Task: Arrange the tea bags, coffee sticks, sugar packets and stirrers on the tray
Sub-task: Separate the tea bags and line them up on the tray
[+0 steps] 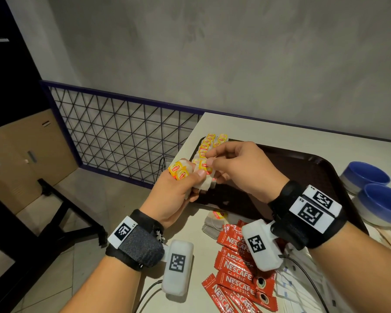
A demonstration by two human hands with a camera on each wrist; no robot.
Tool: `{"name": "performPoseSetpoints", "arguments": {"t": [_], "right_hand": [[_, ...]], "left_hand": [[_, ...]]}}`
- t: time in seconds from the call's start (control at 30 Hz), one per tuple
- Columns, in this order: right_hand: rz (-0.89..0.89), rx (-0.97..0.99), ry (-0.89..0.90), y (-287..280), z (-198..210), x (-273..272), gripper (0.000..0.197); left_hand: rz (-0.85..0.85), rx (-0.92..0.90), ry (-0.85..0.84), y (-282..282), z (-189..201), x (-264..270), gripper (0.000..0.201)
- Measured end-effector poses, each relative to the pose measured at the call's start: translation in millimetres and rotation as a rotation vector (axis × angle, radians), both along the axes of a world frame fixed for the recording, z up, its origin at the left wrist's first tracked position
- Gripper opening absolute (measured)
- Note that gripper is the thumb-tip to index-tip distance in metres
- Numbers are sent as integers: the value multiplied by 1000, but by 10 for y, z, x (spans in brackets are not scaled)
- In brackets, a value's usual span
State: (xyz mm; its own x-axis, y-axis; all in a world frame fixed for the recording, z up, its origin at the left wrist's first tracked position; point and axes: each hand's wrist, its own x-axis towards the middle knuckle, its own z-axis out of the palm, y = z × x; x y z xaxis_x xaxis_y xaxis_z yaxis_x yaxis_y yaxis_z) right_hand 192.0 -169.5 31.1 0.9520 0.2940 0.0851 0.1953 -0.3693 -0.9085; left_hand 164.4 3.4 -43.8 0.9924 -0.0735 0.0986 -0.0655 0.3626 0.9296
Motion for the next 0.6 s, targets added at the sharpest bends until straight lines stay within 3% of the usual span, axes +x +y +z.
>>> {"name": "performPoseSetpoints", "arguments": {"t": [0.07, 0.2, 0.37, 0.5, 0.6], "right_hand": [[6, -31, 0, -2, 11, 35, 8], [-80, -50, 32, -41, -25, 229, 5], [-36, -138, 173, -43, -105, 404, 5], [36, -242, 305, 43, -163, 455, 10], [16, -328, 296, 82, -214, 526, 18]], "left_hand": [[17, 0, 26, -1, 27, -8, 33], [69, -102, 165, 15, 77, -12, 4], [211, -240, 291, 65, 95, 0, 41], [262, -260, 330, 72, 112, 9, 51], [267, -261, 340, 68, 126, -1, 53]]}}
